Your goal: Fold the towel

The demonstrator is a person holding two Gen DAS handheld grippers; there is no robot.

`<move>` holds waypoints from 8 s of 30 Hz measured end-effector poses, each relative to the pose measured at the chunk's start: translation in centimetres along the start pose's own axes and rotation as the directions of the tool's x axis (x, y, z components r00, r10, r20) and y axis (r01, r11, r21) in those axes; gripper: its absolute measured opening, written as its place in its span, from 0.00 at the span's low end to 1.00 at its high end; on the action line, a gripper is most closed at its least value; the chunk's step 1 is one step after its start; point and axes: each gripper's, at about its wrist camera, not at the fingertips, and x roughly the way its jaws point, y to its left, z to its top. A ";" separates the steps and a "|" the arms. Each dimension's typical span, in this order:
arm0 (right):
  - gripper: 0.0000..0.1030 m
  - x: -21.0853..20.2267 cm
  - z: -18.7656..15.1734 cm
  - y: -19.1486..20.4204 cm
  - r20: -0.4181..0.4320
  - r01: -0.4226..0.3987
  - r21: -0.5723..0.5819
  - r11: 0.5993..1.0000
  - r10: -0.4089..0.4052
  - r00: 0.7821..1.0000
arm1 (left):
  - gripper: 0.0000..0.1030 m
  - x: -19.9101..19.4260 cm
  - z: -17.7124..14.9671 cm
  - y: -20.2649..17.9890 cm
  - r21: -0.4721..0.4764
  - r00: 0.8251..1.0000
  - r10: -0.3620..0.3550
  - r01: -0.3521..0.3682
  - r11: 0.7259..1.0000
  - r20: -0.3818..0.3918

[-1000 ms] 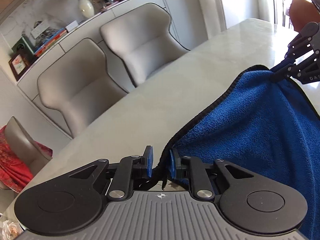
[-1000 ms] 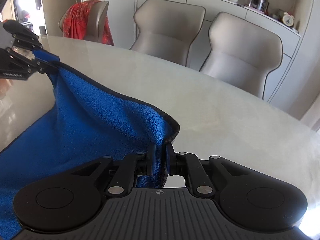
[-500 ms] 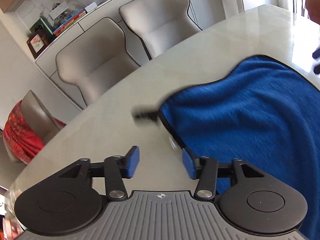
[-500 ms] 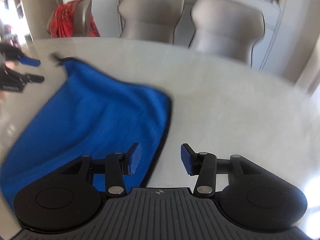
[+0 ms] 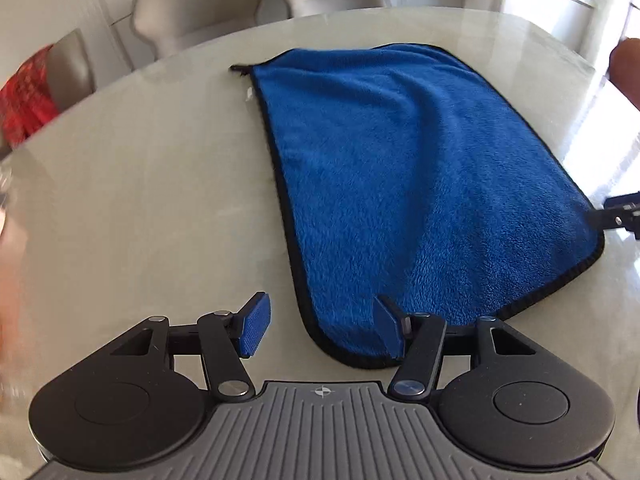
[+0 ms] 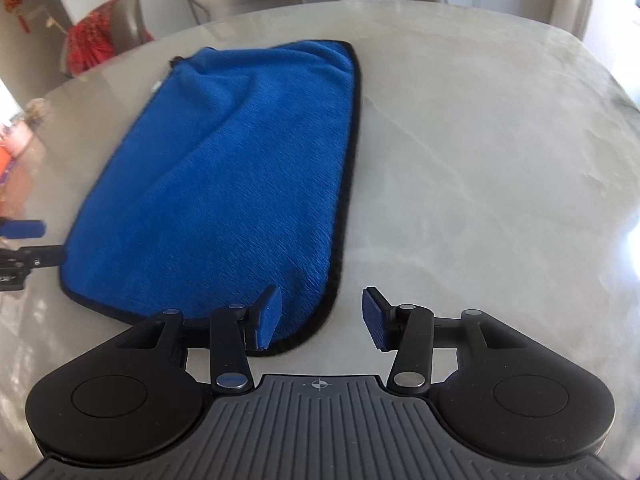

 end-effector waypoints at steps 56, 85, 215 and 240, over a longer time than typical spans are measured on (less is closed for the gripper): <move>0.40 -3.1 -2.8 -1.3 -0.076 -0.090 -0.072 0.993 0.084 0.994 | 0.21 -2.0 -2.1 0.8 -0.053 0.997 0.009 -0.014 0.998 -0.082; 0.51 -3.8 -4.2 0.9 -0.051 -0.076 -0.318 0.945 0.063 0.997 | 0.50 0.4 -2.7 -3.3 0.265 1.000 -0.013 0.016 0.964 -0.011; 0.42 7.9 17.8 -2.0 0.151 -0.139 -0.057 0.989 0.146 0.978 | 0.55 12.5 21.1 6.1 0.263 0.953 -0.143 0.070 0.962 0.268; 0.31 9.1 20.6 -1.3 0.261 -0.054 -0.135 0.989 0.088 0.961 | 0.05 15.5 23.8 5.8 0.310 0.977 -0.149 0.096 0.946 0.154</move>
